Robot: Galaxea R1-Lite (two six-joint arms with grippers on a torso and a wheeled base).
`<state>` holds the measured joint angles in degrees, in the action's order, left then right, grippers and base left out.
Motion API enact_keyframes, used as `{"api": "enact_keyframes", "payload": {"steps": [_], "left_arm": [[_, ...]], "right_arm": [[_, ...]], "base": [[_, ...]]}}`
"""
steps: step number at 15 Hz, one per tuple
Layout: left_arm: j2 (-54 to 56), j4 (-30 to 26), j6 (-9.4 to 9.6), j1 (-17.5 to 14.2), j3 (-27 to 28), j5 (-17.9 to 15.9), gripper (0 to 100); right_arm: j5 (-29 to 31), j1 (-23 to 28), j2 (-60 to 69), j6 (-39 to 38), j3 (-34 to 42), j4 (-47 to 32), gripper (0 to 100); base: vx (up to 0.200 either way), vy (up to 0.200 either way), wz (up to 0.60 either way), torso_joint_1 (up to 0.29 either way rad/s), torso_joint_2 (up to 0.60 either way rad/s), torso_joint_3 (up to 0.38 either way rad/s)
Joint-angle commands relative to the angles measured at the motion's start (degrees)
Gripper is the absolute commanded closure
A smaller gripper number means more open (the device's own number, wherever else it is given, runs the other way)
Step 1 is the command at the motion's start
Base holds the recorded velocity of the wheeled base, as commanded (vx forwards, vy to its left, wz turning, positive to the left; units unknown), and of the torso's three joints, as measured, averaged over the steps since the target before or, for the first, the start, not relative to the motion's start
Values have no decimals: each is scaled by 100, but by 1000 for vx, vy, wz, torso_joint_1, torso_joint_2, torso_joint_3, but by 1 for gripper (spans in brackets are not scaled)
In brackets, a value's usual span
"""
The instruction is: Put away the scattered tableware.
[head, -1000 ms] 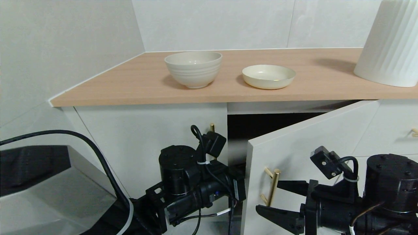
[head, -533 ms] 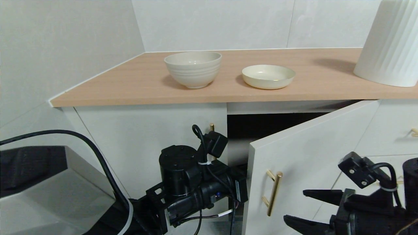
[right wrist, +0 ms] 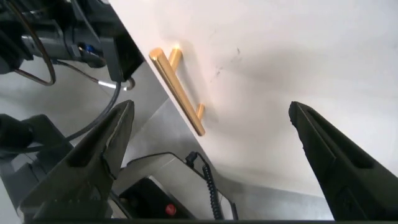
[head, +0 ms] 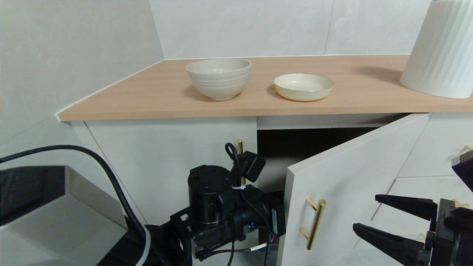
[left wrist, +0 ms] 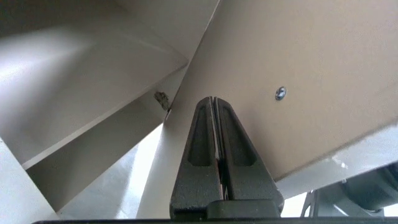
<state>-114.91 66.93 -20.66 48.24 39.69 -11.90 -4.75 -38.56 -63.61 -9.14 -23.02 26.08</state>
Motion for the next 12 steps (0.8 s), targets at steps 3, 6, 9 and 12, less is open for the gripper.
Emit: {"api": "enact_keyframes", "payload": {"steps": [3,6,9,12], "left_arm": [[83,-224,18,37,56,3,100],[56,-285,18,72,118,3,100],[4,-584,27,72,346,-6,100],[-225,-707,27,80,724,-6,100]], "right_arm": [[18,15,130,-9,16,3,0],[27,94,165,-9,16,-32,0],[18,94,209,0,25,-120,0],[18,94,217,-9,16,-120,0]], "base": [[0,0,0,0,0,0],[-133,0,0,0,3,2],[-133,0,0,3,3,2],[0,0,0,0,0,0]]}}
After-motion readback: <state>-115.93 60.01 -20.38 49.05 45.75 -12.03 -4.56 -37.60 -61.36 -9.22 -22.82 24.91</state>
